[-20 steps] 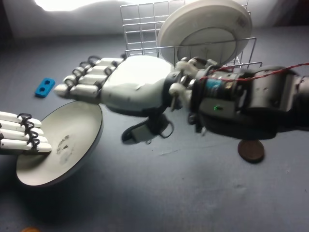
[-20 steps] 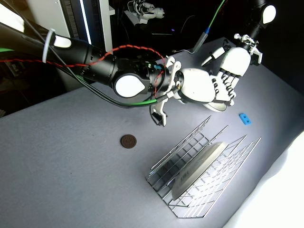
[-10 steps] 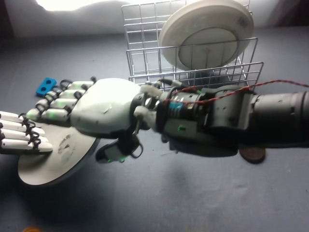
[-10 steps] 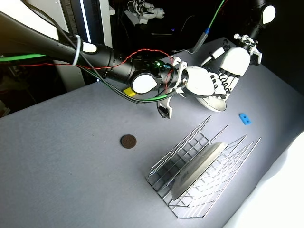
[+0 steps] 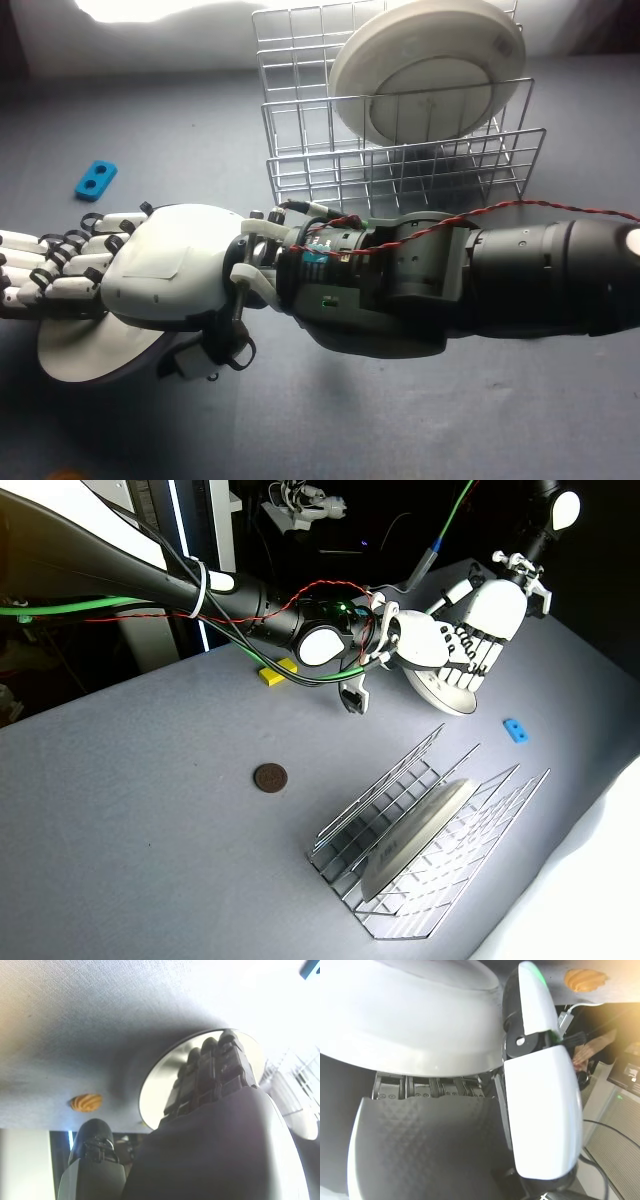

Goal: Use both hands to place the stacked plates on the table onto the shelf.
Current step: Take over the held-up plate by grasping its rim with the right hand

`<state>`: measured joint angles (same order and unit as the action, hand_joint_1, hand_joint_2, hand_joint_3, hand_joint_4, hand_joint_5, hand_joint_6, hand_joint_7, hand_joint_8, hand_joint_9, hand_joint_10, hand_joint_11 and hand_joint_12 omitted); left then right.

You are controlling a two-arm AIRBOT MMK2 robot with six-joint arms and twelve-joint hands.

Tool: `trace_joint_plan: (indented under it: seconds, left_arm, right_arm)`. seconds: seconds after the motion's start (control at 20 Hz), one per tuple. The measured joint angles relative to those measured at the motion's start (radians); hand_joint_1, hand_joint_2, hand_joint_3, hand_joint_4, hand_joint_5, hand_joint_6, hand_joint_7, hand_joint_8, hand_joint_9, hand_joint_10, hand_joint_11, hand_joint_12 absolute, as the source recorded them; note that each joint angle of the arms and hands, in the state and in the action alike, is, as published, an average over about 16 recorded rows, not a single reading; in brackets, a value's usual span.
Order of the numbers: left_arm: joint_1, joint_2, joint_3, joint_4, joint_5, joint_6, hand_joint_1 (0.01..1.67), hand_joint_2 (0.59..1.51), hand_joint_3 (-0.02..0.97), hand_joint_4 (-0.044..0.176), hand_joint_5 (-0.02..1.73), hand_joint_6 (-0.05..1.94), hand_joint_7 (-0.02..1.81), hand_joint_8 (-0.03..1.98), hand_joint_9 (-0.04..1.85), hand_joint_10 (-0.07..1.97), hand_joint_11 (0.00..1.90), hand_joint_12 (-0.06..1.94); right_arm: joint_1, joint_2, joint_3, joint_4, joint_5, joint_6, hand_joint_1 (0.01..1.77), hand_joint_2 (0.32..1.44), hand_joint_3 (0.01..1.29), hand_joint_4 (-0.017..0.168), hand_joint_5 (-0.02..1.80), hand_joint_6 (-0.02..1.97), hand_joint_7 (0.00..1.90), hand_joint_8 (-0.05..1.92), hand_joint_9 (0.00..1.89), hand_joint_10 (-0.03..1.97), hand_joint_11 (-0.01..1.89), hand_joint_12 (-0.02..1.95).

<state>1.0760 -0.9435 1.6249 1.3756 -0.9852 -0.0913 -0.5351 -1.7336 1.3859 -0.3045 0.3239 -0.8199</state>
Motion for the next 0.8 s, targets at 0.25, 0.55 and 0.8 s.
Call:
trace_joint_plan:
  seconds: [0.25,0.55,0.8]
  left_arm:
    - [0.000,0.000,0.000,0.000,0.000,-0.002,0.02,1.124,0.014,-0.011,0.00,-0.04,0.03,0.00,0.02,0.01,0.01,-0.03]
    - [0.000,-0.001,0.000,0.001,0.001,-0.006,0.02,1.125,0.014,-0.011,0.00,-0.04,0.04,0.00,0.02,0.01,0.01,-0.03]
    - [-0.006,-0.001,0.000,0.006,0.000,-0.010,0.02,1.124,0.013,-0.011,0.00,-0.04,0.04,0.00,0.02,0.01,0.01,-0.03]
  right_arm:
    - [-0.005,-0.015,0.027,0.001,0.005,-0.006,1.20,1.05,0.01,0.004,0.22,0.02,0.26,0.01,0.25,0.02,0.03,0.90]
    - [-0.013,-0.021,0.052,-0.001,0.024,-0.014,1.20,1.07,0.01,0.003,0.48,0.10,0.54,0.03,0.52,0.04,0.19,1.13]
    - [-0.015,-0.020,0.058,-0.005,0.040,-0.020,1.20,1.05,0.01,0.002,0.68,0.27,0.73,0.19,0.75,0.07,0.43,1.11]
